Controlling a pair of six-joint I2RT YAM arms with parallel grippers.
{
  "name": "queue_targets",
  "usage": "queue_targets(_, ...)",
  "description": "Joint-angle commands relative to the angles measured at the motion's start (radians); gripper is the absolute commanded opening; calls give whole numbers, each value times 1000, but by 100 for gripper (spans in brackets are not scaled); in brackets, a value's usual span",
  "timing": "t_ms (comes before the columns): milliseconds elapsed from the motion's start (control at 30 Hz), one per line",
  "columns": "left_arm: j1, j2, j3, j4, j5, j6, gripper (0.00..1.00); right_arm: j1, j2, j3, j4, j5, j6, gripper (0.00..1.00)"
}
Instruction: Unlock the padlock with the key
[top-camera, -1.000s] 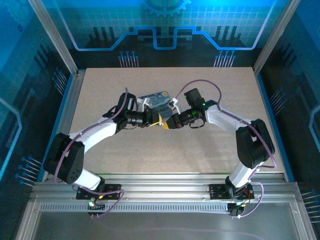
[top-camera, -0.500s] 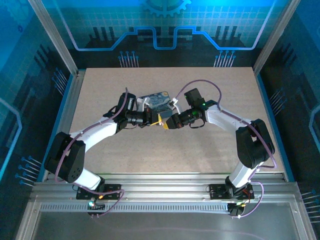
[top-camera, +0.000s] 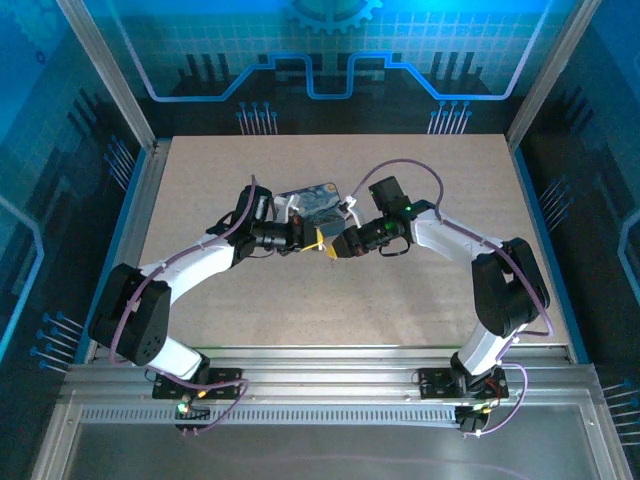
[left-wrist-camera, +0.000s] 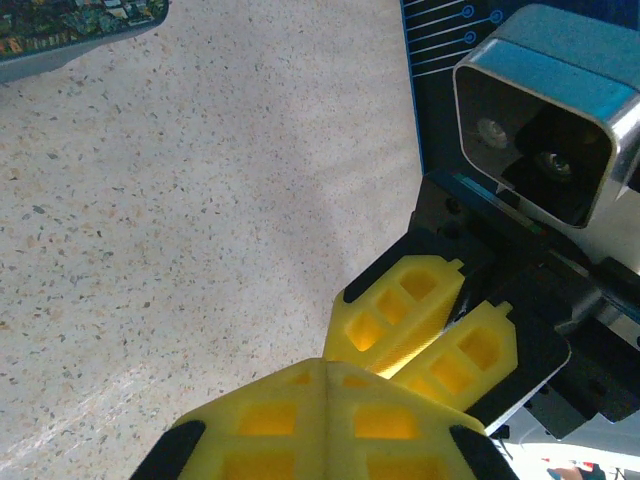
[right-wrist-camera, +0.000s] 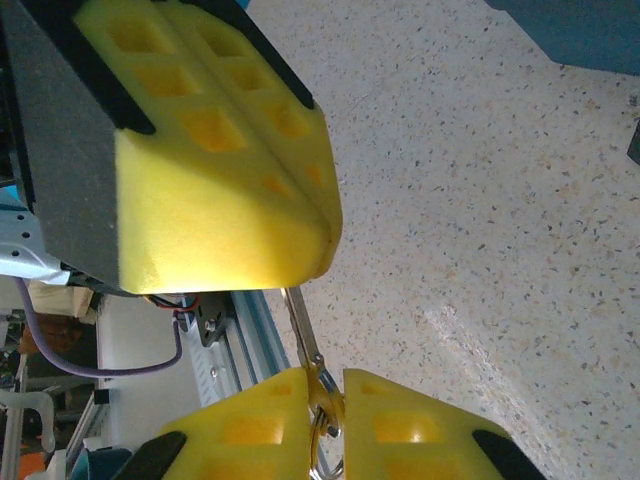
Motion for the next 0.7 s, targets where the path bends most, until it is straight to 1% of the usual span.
queue_targets(0, -1, 18, -9, 20, 25, -14, 0, -5, -10, -9, 19, -32, -10, 9)
queue_targets(200, -2, 20, -8, 9, 18, -10, 0, -5, -11, -18, 36, -33, -5, 1)
queue_targets(233, 0, 20, -8, -1, 8, -8, 6, -5, -12, -18, 34, -29, -4, 1)
queue_targets(300, 4, 20, -10, -3, 6, -7, 10, -9, -10, -18, 37, -27, 0, 0)
queue_targets(467, 11, 12, -10, -5, 5, -11, 26, -12, -9, -16, 42, -29, 9, 0)
queue_targets(567, 18, 9, -10, -9, 5, -12, 31, -14, -12, -14, 41, -29, 7, 0)
queue_targets(667, 20, 10, -12, -8, 12, -10, 31, -18, -12, -16, 41, -23, 11, 0)
